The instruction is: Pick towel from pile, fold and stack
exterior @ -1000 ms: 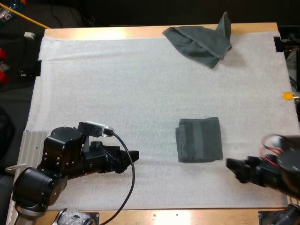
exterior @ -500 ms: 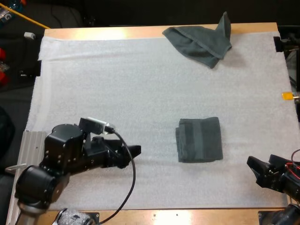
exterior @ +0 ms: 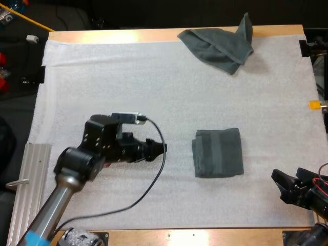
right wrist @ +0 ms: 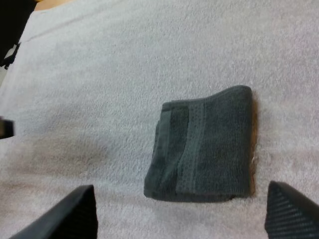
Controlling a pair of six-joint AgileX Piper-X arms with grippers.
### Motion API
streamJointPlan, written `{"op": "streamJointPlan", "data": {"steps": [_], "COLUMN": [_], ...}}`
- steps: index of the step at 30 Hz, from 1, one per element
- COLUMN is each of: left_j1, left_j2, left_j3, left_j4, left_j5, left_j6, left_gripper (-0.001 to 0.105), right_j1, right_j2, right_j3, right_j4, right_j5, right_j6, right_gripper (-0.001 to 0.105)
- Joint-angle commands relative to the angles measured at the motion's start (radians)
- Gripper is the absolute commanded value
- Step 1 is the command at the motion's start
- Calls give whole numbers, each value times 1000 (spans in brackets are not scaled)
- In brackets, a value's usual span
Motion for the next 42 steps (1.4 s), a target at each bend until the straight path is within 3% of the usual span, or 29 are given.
{"op": "streamJointPlan", "data": {"steps": [1, 12, 25, 34, 42], "left_j1": [-5, -5, -18, -137, -246], "left_j2": [25, 305, 523, 598, 615], "left_j3": [-2, -2, -2, -2, -2], "left_j4": [-47, -228, -324, -324, -474], "left_j5": [17, 135, 158, 109, 111], "left_j6": [-10, -109, -186, -217, -376], "left_gripper": [68, 68, 68, 68, 68], "right_j1": [3, 3, 3, 3, 3], "right_j2": [-3, -3, -3, -3, -3], "right_j3": [-2, -2, -2, -2, -2], "right_j4": [7, 7, 7, 7, 7], "right_j5": [7, 36, 43, 64, 64], "right_j6": [-9, -9, -9, -6, -6], "right_gripper": [67, 67, 67, 67, 67]}}
